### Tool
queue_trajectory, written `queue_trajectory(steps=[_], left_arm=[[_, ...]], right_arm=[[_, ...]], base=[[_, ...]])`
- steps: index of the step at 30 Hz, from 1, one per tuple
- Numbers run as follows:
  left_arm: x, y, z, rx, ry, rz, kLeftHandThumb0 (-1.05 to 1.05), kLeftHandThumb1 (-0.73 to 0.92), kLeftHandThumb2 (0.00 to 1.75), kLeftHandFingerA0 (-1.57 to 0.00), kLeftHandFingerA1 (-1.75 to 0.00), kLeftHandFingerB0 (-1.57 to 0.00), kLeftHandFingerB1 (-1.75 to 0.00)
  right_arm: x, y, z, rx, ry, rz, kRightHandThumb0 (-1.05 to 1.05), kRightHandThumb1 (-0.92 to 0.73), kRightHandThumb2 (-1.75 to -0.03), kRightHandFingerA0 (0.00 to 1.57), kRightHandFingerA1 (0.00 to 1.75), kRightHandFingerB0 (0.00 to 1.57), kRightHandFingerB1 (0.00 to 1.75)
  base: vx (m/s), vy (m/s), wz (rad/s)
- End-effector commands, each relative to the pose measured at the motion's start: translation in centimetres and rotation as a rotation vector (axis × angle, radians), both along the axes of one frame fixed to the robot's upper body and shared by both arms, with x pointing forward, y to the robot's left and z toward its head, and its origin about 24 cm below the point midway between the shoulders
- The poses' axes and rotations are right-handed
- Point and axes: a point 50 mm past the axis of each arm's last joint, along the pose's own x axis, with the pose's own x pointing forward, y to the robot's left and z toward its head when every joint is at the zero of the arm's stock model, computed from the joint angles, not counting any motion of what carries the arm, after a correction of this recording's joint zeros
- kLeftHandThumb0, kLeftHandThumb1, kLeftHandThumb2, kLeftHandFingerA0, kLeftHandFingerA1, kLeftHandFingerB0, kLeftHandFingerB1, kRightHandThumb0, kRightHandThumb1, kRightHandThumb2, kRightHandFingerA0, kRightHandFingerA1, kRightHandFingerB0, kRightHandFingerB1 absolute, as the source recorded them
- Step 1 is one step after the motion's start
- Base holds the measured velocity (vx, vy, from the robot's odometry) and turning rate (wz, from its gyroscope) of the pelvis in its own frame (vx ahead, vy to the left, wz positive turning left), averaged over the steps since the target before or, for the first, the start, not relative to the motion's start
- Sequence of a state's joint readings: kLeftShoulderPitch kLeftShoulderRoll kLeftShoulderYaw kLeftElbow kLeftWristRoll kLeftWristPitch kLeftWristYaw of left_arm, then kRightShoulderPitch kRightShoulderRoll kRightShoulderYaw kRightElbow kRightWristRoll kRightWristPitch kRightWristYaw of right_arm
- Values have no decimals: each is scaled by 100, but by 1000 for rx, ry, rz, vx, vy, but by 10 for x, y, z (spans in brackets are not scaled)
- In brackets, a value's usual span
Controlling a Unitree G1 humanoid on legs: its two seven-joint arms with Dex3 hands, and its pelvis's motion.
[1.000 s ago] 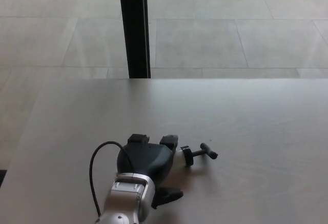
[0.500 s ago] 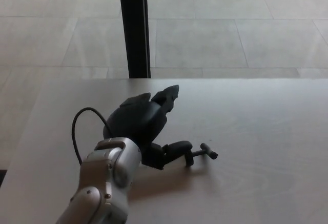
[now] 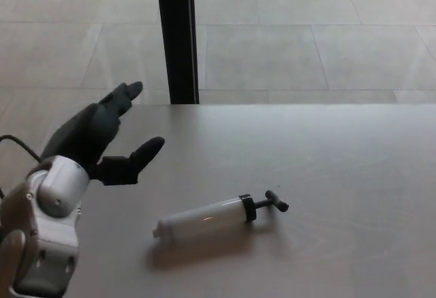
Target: The robot uses its left hand to lift the air pump kept on the middle of the desk and use the right hand to compress the handle
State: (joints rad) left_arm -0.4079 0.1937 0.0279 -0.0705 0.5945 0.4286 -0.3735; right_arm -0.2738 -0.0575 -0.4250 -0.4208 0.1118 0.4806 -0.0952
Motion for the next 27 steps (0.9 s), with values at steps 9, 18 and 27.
queue_trajectory(steps=[9, 18, 27], left_arm=[[-279, 300, -64, -1026, -519, 1010, -38, 47, 107, -1, -50, 0, -49], [-329, 290, -122, -1090, -406, 1344, -84, 61, 95, -15, -50, -9, -41], [-364, 260, -169, -1099, -205, 1576, -84, 74, 61, -26, -42, -21, -29]], right_arm=[[-96, -168, -36, 4, 204, -525, -74, -92, -80, 13, 55, 22, 34], [-127, -201, -63, 134, 206, -673, -79, -92, -75, 7, 45, 15, 31], [-152, -211, -103, 234, 288, -743, -77, -92, -80, 4, 40, 12, 28]], base=[[0, 0, 0], [0, 0, 0], [0, 0, 0]])
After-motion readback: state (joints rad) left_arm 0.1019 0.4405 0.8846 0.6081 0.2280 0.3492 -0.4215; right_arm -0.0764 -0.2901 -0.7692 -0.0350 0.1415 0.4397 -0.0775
